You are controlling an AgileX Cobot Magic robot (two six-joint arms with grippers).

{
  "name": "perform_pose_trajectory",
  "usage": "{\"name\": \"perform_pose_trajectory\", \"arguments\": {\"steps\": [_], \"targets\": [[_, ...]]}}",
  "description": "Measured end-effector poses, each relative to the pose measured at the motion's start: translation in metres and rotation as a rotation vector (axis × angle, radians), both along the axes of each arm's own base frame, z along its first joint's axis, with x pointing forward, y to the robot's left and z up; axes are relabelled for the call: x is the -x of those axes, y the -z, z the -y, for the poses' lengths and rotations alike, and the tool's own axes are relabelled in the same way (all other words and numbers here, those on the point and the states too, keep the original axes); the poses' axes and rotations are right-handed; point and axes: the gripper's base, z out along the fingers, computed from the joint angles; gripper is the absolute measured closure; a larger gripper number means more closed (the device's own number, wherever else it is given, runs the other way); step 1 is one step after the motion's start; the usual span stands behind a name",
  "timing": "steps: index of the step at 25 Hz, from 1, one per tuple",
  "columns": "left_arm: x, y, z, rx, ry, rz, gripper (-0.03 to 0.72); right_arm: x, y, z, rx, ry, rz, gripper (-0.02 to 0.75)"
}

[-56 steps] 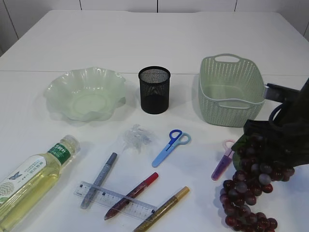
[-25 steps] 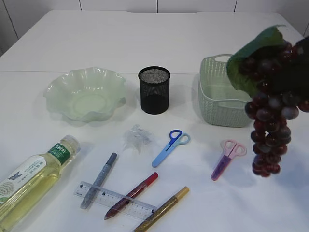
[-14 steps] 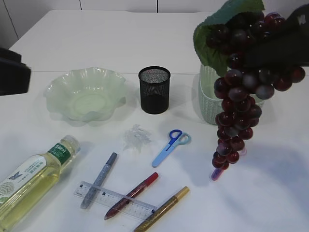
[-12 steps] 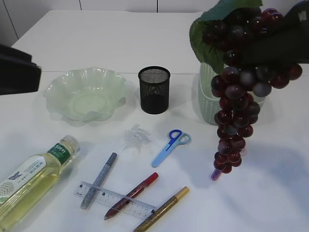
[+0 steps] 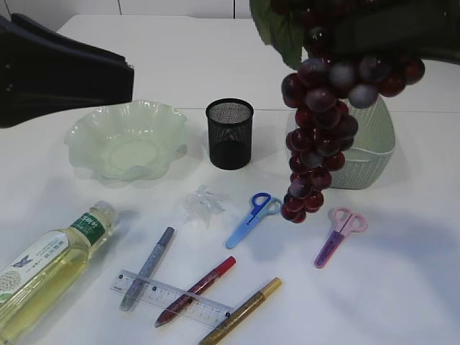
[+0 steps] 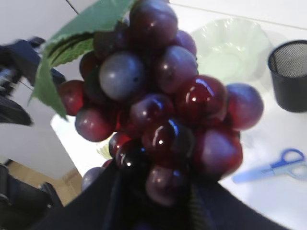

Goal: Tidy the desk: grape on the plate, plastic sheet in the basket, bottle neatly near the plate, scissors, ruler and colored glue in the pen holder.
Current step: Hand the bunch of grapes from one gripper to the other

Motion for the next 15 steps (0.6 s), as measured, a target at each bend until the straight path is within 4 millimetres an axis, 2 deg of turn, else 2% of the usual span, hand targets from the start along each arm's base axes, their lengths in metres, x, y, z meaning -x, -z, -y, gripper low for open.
{"name": "perform_pose_trajectory", "arguments": {"steps": [5,8,15], "targets": [[-0.008,0.009,0.004,0.009,0.041,-0.004,0.257,0.001,-0.01,-0.005,-0.116,-0.024,0.027,0.489],[-0.01,0.009,0.007,0.052,0.073,-0.012,0.222,0.001,-0.012,-0.006,-0.143,-0.026,0.028,0.489],[-0.001,0.008,0.027,0.095,0.157,0.017,0.183,0.001,-0.019,-0.008,-0.213,-0.046,0.073,0.489]]}}
